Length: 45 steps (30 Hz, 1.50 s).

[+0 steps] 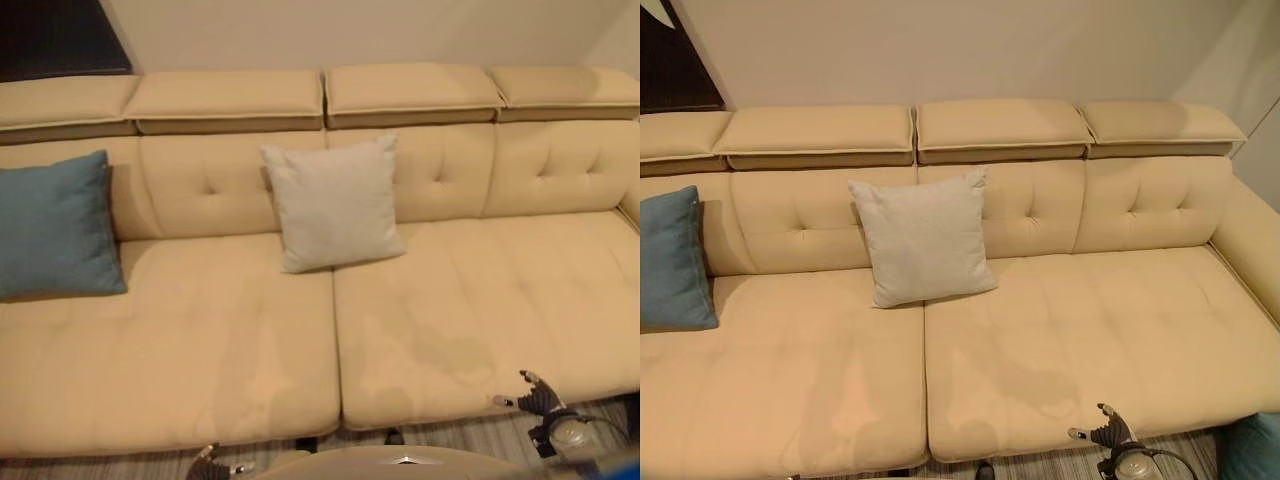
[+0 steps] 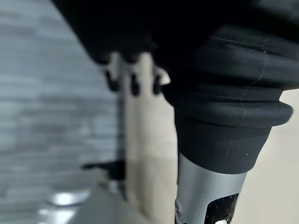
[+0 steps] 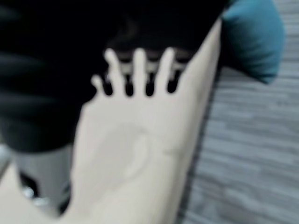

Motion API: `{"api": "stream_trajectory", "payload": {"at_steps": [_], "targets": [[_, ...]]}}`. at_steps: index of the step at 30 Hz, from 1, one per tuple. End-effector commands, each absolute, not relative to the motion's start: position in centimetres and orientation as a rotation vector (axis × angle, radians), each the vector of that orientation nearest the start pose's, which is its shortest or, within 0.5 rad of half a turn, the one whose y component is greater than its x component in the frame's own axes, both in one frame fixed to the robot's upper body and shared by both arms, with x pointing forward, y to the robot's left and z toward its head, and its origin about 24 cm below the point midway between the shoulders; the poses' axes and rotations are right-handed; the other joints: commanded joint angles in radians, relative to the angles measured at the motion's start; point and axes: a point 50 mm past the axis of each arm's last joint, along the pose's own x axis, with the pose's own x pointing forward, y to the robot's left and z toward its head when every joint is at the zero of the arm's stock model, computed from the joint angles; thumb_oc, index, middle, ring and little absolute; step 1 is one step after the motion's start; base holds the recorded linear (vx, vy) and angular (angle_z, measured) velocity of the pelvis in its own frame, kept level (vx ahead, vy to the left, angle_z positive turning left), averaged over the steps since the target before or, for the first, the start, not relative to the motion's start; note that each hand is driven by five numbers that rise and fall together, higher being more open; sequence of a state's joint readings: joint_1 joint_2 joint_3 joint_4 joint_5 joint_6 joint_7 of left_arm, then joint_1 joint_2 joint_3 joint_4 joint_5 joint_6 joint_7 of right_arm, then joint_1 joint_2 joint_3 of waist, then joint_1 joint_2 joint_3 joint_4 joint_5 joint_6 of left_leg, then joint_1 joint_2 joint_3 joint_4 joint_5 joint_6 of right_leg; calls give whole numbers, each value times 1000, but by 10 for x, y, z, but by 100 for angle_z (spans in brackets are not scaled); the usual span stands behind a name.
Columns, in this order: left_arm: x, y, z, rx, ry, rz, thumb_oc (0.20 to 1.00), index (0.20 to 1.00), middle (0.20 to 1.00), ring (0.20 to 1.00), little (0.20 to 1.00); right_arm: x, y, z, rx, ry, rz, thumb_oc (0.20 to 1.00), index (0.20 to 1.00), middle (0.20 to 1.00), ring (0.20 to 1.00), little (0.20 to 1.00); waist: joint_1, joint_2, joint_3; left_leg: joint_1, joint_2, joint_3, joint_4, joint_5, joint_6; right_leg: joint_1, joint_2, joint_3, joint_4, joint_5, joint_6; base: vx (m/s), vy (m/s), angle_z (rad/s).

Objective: Pick up all the scattered cushions and arrange them neatly on the sofa.

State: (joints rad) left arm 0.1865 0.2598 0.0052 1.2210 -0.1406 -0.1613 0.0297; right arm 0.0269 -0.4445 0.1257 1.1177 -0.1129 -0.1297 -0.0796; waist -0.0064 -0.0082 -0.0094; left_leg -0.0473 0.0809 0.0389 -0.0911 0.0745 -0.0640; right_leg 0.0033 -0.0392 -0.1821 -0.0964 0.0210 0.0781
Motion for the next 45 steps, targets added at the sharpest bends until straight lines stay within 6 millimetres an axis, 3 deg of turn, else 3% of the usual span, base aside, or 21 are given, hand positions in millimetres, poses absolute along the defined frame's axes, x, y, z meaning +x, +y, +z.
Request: {"api": "stream_trajectory", "payload": {"at_steps": [1,3,7,9,10,13,15,17,18,19,21,22,24,27,28,34,35,36,37,41,45], "targets": [[61,269,-153,205,1126,270,1000,1000,1000,1000,1000,134,-310,-116,-641,964,-130,1000,1000,1000,1000,1000,13,-44,58,-3,21,-7,152,-77,-54,28,-50,-21,9,-23,67,-329,20,-9],[66,259,-155,162,1110,268,1000,1000,1000,1000,1000,139,-311,-115,-646,983,-138,1000,1000,1000,1000,1000,25,-44,71,18,-34,-181,259,-131,-49,-16,-58,35,44,5,65,-361,122,-52],[75,251,-155,144,1080,261,1000,1000,1000,1000,1000,145,-315,-113,-647,989,-165,1000,1000,1000,1000,1000,8,-24,64,56,-66,-268,228,-178,-29,-95,-70,107,91,36,83,-209,195,-72],[78,250,-155,144,1074,252,1000,1000,1000,1000,1000,146,-313,-113,-649,991,-154,1000,1000,1000,1000,1000,4,-27,63,62,-73,-262,207,-206,-18,-117,-79,117,99,47,88,-184,173,-41],[85,248,-154,162,1057,229,1000,1000,1000,1000,1000,148,-309,-115,-661,994,-144,1000,1000,1000,1000,1000,-4,-30,72,70,-98,-243,185,-231,4,-163,-107,134,99,85,118,-267,231,-50],[87,248,-154,196,1060,210,1000,1000,1000,1000,1000,143,-300,-122,-670,1029,-100,1000,1000,1000,1000,1000,0,-43,92,55,-135,-199,175,-235,22,-223,-150,133,73,155,160,-300,186,-57],[88,249,-154,215,1066,199,1000,1000,1000,1000,1000,142,-297,-123,-674,1029,-90,1000,1000,1000,1000,1000,5,-41,102,46,-133,-179,173,-228,26,-243,-156,110,75,152,162,-262,71,-92],[89,252,-153,233,1071,195,1000,1000,1000,1000,1000,142,-296,-124,-674,1030,-89,1000,1000,1000,1000,1000,33,-31,119,24,-125,-136,174,-208,37,-231,-165,12,114,103,128,-405,91,-65],[84,254,-153,228,1090,208,1000,1000,1000,1000,1000,140,-295,-125,-670,1034,-85,1000,1000,1000,1000,1000,46,-29,112,17,-122,-108,151,-176,52,-199,-160,-36,202,53,98,-296,64,-103],[84,254,-153,228,1090,208,1000,1000,1000,1000,1000,140,-295,-125,-670,1034,-85,1000,1000,1000,1000,1000,46,-30,112,16,-122,-109,151,-176,52,-200,-160,-36,202,53,98,-333,45,-129],[76,258,-155,218,1123,228,1000,1000,1000,1000,1000,137,-294,-127,-657,1040,-93,1000,1000,1000,1000,1000,75,-19,86,2,-102,-62,114,-139,67,-133,-129,-90,325,-48,70,-240,3,-79],[76,258,-155,219,1123,228,1000,1000,1000,1000,1000,137,-294,-127,-657,1040,-93,1000,1000,1000,1000,1000,74,-19,83,-1,-102,-63,114,-137,67,-136,-129,-91,324,-46,70,-151,-33,-67],[69,259,-156,215,1149,233,1000,1000,1000,1000,1000,143,-290,-126,-659,1024,-90,1000,1000,1000,1000,1000,135,-27,60,-35,-84,28,95,-109,58,-27,-152,-206,316,-82,69,-248,-142,-74],[70,257,-156,199,1143,246,1000,1000,1000,1000,1000,147,-289,-125,-662,1018,-92,1000,1000,1000,1000,1000,147,-37,45,-47,-84,45,75,-91,48,-7,-135,-200,238,-83,79,-116,-186,-107],[71,255,-157,186,1139,257,1000,1000,1000,1000,1000,149,-288,-124,-659,1009,-98,1000,1000,1000,1000,1000,139,-41,38,-45,-75,60,66,-85,40,2,-104,-157,172,-88,83,-10,-161,-90],[85,247,-157,203,1115,209,1000,1000,1000,1000,1000,151,-292,-122,-661,1002,-129,1000,1000,1000,1000,1000,112,-33,60,-69,-51,42,114,-88,18,6,-71,-123,95,-73,68,-76,-167,-40],[92,241,-156,206,1098,184,1000,1000,1000,1000,1000,151,-294,-122,-672,1005,-137,1000,1000,1000,1000,1000,123,-40,86,-79,-77,-63,162,-108,6,-1,-64,-84,88,-56,59,-104,-56,-67],[93,241,-156,206,1098,184,1000,1000,1000,1000,1000,151,-294,-121,-672,1005,-137,1000,1000,1000,1000,1000,122,-40,84,-82,-77,-63,162,-106,6,-3,-65,-84,88,-55,59,-194,-82,-75],[95,235,-157,197,1092,176,1000,1000,1000,1000,1000,153,-294,-121,-677,1002,-140,1000,1000,1000,1000,1000,131,-44,90,-84,-115,-170,174,-124,-3,-15,-57,-36,70,-31,59,-93,-26,-79],[100,225,-159,180,1082,153,1000,1000,1000,1000,1000,151,-295,-122,-672,1020,-152,1000,1000,1000,1000,1000,133,-25,80,-57,-150,-251,143,-153,21,-42,-44,57,33,12,79,-97,15,-121],[107,223,-157,212,1074,122,1000,1000,1000,1000,1000,145,-290,-127,-638,1051,-161,1000,1000,1000,1000,1000,117,-16,80,-43,-155,-237,119,-150,37,-90,-46,112,35,50,98,-66,75,-86]]}}
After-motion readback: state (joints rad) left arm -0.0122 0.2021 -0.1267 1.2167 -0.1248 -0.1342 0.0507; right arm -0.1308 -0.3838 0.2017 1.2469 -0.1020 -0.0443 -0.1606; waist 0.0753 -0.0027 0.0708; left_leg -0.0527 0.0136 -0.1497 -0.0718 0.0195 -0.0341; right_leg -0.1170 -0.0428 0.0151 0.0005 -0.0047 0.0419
